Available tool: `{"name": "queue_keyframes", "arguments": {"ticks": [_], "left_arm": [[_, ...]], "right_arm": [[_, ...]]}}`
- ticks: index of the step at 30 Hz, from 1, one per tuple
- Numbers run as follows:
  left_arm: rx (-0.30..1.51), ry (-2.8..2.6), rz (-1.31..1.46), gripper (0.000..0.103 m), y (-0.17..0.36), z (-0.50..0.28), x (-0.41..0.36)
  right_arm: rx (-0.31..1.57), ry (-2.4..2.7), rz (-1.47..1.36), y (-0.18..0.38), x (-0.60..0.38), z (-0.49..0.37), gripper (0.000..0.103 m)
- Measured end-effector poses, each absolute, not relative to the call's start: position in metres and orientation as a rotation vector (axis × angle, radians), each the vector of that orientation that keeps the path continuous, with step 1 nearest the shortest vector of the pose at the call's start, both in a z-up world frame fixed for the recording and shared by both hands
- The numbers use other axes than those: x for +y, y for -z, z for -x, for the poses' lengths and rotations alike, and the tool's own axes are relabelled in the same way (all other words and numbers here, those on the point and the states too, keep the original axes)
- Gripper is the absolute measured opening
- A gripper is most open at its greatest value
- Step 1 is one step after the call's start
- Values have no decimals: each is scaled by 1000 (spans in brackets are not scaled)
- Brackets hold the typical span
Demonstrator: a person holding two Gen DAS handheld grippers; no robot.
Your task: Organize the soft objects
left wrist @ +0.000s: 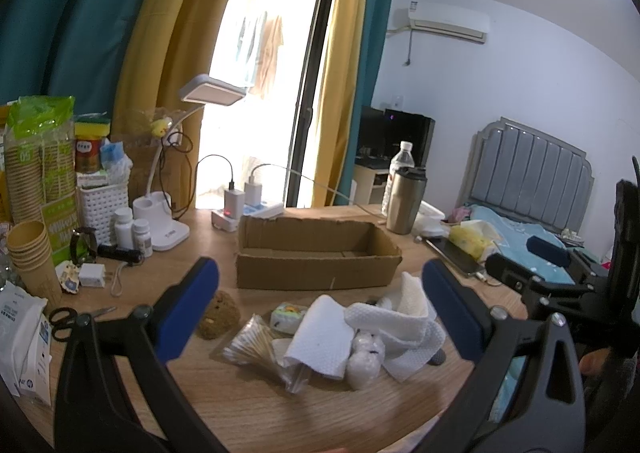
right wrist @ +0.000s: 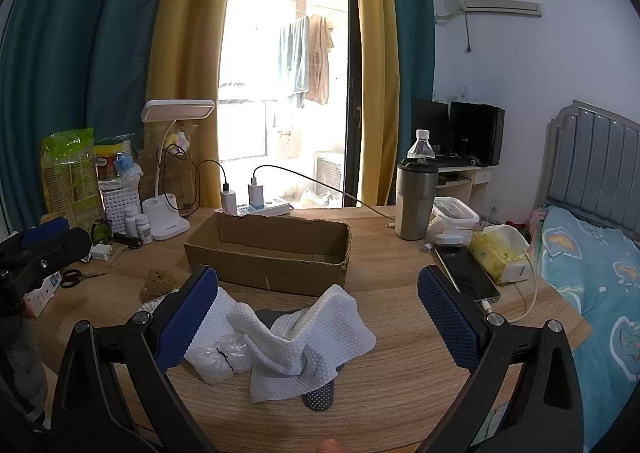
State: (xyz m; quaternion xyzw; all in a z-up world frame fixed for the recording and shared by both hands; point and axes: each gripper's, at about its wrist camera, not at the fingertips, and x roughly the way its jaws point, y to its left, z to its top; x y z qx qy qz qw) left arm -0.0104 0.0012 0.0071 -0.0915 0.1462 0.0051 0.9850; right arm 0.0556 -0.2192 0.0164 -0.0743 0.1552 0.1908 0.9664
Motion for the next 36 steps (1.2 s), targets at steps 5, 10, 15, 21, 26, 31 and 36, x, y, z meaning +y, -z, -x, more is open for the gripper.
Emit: {"name": "queue_keyframes", "arguments": {"ticks": [5, 10, 15, 21, 26, 31, 36], "left_arm": [[294, -11, 186, 102, -7, 11, 2], [294, -10, 187, 102, -6, 11, 2], [294, -10, 185, 102, -6, 11, 2], [294, -10, 185, 102, -6, 11, 2], [294, -16, 183, 102, -4, 15, 2], [309, -26, 185, 102, 3, 13, 4], [343, -21, 195, 102, 10, 4, 4]], "right_arm": [[313, -385, 151, -16, -219, -55, 102], [314, -386, 150, -16, -218, -55, 102], [314, -386, 151, -16, -219, -55, 102], [314, -386, 150, -16, -218, -54, 102], [323, -387, 148, -12, -218, -55, 102], [338, -386, 147, -7, -219, -61, 102], [366, -377, 149, 4, -222, -72, 102]]}}
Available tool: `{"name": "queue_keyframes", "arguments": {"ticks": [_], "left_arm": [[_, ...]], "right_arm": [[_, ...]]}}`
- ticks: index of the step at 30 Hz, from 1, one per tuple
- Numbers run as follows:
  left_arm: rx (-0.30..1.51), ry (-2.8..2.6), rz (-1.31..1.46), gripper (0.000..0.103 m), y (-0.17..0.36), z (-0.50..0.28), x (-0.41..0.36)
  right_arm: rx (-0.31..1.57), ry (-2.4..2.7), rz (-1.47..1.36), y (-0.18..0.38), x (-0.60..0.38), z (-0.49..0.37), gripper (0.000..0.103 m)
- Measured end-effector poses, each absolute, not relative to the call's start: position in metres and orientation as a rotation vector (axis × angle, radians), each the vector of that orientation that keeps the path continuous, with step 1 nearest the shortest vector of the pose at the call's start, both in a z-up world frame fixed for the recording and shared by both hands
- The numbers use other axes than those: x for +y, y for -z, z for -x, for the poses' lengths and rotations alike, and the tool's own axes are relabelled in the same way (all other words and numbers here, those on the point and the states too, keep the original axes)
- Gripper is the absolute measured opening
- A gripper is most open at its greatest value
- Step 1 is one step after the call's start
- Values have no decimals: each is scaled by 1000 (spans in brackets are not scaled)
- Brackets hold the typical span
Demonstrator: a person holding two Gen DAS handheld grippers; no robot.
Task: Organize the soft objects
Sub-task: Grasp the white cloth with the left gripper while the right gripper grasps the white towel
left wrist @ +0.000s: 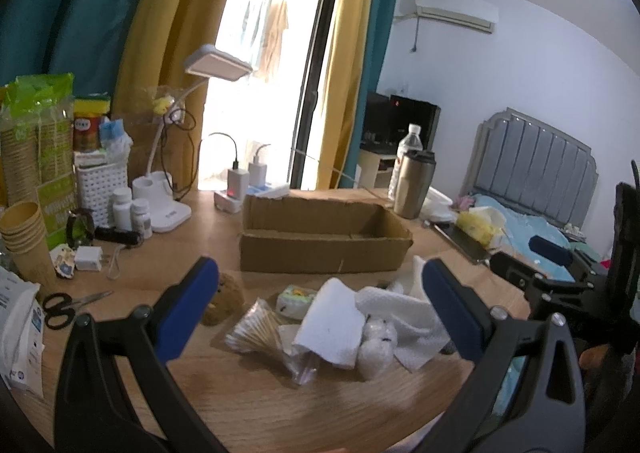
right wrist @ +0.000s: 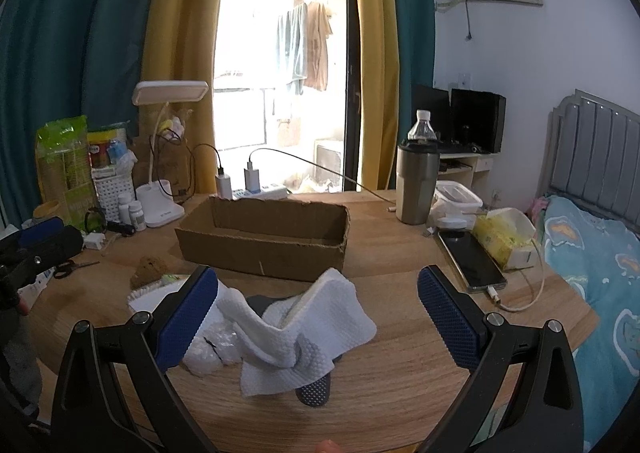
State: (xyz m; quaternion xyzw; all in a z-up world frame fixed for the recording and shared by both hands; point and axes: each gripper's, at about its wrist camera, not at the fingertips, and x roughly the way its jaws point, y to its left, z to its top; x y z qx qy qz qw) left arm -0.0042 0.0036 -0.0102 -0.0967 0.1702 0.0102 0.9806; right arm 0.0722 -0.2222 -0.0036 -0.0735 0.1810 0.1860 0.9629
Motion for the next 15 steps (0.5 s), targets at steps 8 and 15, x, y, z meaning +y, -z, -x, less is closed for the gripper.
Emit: {"name": "queue_keyframes", "arguments": {"ticks": [8, 15], "left_arm": [[431, 0, 192, 102, 33, -22, 2], [494, 13, 173, 102, 51, -42, 1]], "right_arm": [[435, -379, 150, 28, -221, -94, 102], [504, -424, 152, 51, -212, -112, 100]]}}
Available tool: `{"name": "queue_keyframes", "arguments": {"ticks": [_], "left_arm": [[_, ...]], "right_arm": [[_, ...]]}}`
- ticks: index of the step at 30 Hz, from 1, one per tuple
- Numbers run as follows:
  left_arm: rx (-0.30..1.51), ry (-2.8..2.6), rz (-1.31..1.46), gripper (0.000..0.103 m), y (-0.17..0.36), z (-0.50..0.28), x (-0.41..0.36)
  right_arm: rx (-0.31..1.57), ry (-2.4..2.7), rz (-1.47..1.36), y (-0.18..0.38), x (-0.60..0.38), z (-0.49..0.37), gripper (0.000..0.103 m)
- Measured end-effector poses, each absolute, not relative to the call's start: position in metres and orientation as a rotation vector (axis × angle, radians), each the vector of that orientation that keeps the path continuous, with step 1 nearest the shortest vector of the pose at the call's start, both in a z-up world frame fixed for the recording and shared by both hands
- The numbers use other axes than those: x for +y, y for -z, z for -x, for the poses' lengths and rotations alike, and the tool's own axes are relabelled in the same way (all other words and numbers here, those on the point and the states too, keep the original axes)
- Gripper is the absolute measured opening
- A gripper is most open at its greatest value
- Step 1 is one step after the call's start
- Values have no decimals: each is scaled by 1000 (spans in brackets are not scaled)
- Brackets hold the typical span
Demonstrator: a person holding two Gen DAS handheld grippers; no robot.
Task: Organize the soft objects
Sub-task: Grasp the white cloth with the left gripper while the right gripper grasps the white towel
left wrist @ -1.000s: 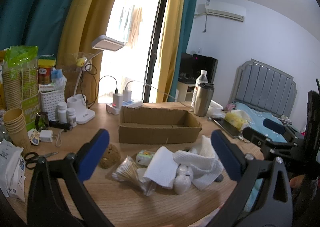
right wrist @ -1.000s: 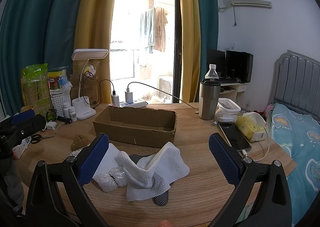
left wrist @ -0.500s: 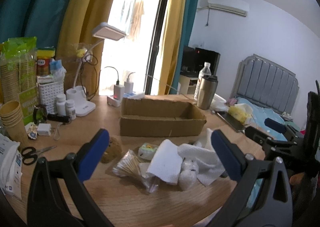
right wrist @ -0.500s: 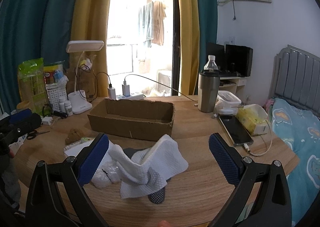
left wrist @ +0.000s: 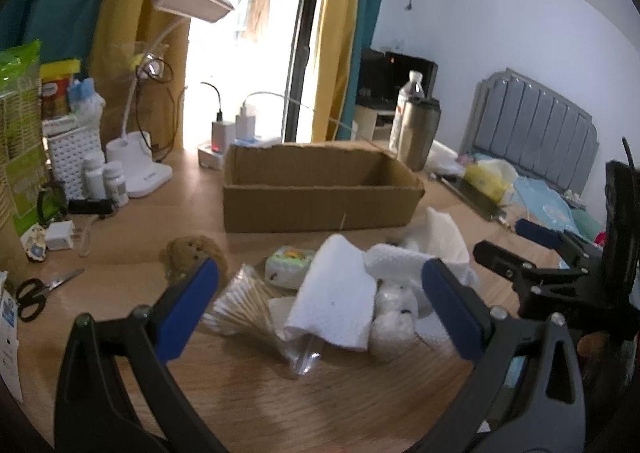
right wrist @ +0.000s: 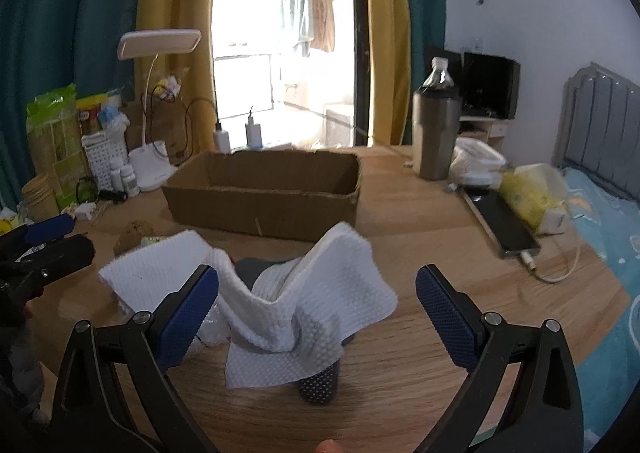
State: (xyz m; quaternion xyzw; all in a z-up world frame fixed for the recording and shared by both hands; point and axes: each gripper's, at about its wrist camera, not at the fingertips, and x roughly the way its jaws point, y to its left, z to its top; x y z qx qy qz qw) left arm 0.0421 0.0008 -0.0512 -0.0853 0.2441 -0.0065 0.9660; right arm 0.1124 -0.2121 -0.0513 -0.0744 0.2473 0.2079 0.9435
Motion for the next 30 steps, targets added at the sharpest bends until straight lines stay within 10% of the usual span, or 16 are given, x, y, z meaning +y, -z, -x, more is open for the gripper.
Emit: {"name": "queue_keyframes", "arguments": {"ticks": [8, 21, 30], "left_arm": [[558, 44, 138, 101, 70, -67, -7], [669, 47, 133, 51, 92, -89, -12], [695, 80, 131, 23, 96, -89, -18]], "right_arm": [[565, -476, 147, 72, -202, -128, 96], [618, -515, 128, 87, -200, -141, 88], [634, -533, 142, 90, -196, -141, 60]]}}
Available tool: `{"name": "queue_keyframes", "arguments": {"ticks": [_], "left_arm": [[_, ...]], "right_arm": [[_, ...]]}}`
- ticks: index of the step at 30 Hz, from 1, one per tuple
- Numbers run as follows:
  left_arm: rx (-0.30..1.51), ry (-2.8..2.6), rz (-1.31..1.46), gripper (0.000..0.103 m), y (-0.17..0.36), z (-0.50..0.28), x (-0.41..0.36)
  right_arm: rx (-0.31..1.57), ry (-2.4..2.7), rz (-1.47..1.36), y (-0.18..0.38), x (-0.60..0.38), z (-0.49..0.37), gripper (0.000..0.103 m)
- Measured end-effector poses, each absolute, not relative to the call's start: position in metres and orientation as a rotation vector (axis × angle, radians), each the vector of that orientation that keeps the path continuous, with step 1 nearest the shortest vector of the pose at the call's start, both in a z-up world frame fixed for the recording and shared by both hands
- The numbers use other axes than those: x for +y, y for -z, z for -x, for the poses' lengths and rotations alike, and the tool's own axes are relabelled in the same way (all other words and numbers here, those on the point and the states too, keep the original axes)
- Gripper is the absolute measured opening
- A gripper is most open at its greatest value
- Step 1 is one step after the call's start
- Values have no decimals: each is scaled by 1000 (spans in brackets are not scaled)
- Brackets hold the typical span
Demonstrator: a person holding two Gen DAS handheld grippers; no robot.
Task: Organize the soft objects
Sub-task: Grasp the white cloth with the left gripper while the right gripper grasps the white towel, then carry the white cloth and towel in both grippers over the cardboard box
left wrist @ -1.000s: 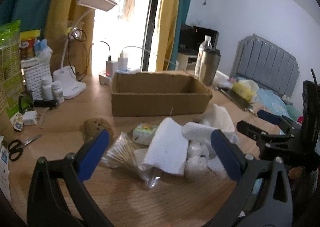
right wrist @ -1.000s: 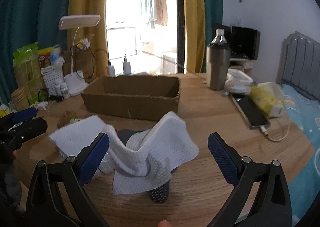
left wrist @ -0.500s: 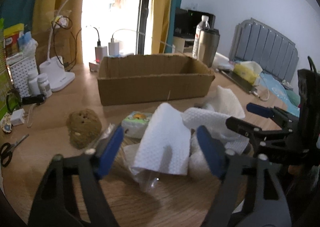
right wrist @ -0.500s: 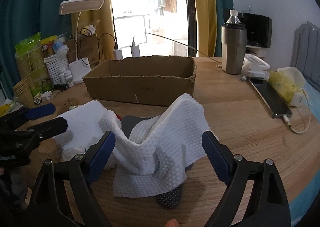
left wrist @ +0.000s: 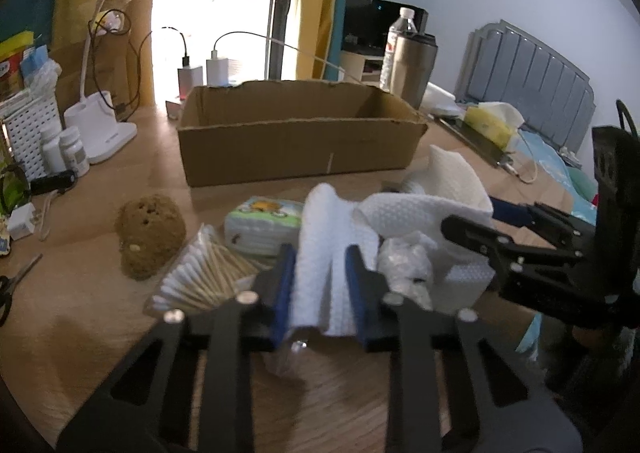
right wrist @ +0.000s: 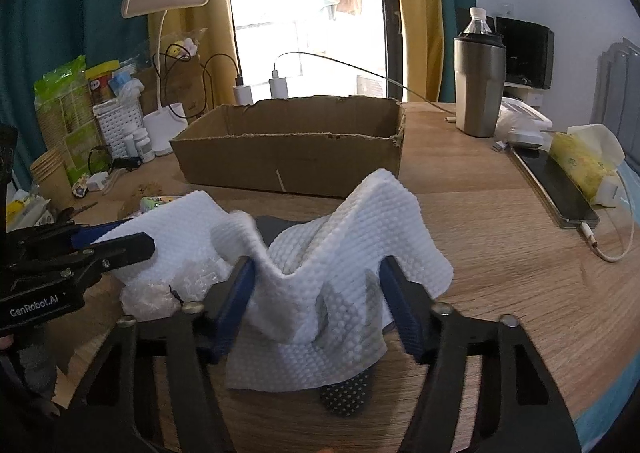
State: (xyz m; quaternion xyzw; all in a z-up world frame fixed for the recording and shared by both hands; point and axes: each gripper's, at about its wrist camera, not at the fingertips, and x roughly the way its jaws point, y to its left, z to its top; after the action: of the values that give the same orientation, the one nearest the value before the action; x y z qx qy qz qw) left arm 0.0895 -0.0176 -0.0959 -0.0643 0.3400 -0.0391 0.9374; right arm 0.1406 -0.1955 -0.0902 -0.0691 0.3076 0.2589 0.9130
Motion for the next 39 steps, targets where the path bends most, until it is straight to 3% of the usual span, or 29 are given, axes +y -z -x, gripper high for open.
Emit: {"name": "queue_keyframes", "arguments": {"ticks": [3, 8, 11, 20, 39], "left_arm": [[695, 91, 127, 13, 95, -88, -19], [686, 108, 121, 8, 91, -86, -21], [673, 114, 121, 6, 86, -83, -21], [593, 131, 140, 5, 62, -69, -17], [472, 128, 146, 5, 2, -65, -4]], "right_arm": [[638, -535, 145, 91, -195, -141, 46], [624, -533, 147, 87, -196, -139, 24], [607, -529, 149, 82, -198, -137, 19], [539, -514, 153, 59, -204, -128, 13], [451, -504, 153, 9, -210, -132, 12]]}}
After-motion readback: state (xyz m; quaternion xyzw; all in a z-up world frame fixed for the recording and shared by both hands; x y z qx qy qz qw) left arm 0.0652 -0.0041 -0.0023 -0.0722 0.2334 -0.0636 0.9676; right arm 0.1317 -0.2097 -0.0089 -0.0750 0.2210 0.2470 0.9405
